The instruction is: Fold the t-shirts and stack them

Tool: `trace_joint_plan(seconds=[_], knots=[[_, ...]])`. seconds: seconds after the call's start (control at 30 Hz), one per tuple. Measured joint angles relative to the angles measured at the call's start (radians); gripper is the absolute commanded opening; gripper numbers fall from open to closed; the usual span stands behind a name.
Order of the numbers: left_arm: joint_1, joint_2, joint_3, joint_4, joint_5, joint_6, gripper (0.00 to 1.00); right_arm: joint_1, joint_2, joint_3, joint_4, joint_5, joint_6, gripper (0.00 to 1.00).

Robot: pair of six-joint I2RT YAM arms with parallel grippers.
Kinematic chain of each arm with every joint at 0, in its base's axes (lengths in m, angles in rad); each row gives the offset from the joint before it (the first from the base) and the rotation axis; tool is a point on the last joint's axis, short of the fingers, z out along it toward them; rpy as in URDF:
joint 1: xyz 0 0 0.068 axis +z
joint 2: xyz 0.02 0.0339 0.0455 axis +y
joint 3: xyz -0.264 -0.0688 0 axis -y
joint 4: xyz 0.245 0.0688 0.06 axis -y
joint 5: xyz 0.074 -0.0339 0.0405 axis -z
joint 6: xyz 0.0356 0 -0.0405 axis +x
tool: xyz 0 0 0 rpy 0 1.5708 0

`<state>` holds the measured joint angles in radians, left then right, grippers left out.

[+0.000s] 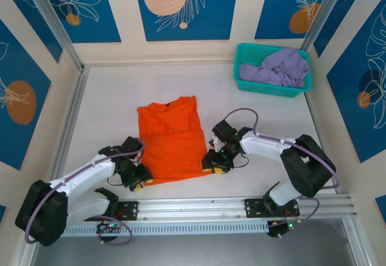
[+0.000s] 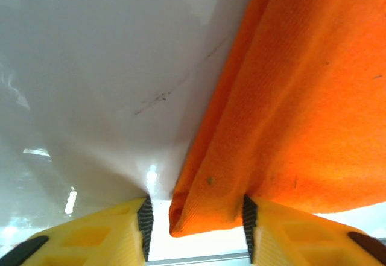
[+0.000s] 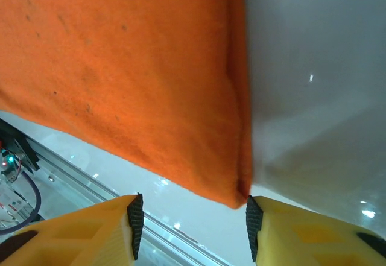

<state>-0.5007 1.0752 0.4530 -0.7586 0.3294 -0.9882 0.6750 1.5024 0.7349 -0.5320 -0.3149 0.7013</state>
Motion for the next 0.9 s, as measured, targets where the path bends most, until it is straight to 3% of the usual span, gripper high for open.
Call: trace_joint_plan(seconds=[0.13, 0.4, 0.47, 0.7, 0.9], knots=[[0.0, 0.013, -0.002, 0.015, 0.004, -0.009, 0.31, 0.011, 0.029, 0.01, 0.0, 0.002, 0.013, 0.39], [0.0, 0.033, 0.006, 0.01, -0.006, -0.016, 0.0, 0.011, 0.055, 0.012, -0.018, 0.035, 0.041, 0.07], [0.0, 0.038, 0.018, 0.005, -0.025, -0.008, 0.0, 0.006, 0.06, 0.012, -0.028, 0.043, 0.046, 0.0], [-0.019, 0.146, 0.146, -0.083, -0.088, 0.095, 0.0, -0.004, 0.027, -0.008, -0.045, 0.037, 0.058, 0.0], [-0.098, 0.095, 0.174, -0.17, -0.029, 0.161, 0.0, 0.037, -0.155, -0.112, -0.106, -0.011, 0.096, 0.0]])
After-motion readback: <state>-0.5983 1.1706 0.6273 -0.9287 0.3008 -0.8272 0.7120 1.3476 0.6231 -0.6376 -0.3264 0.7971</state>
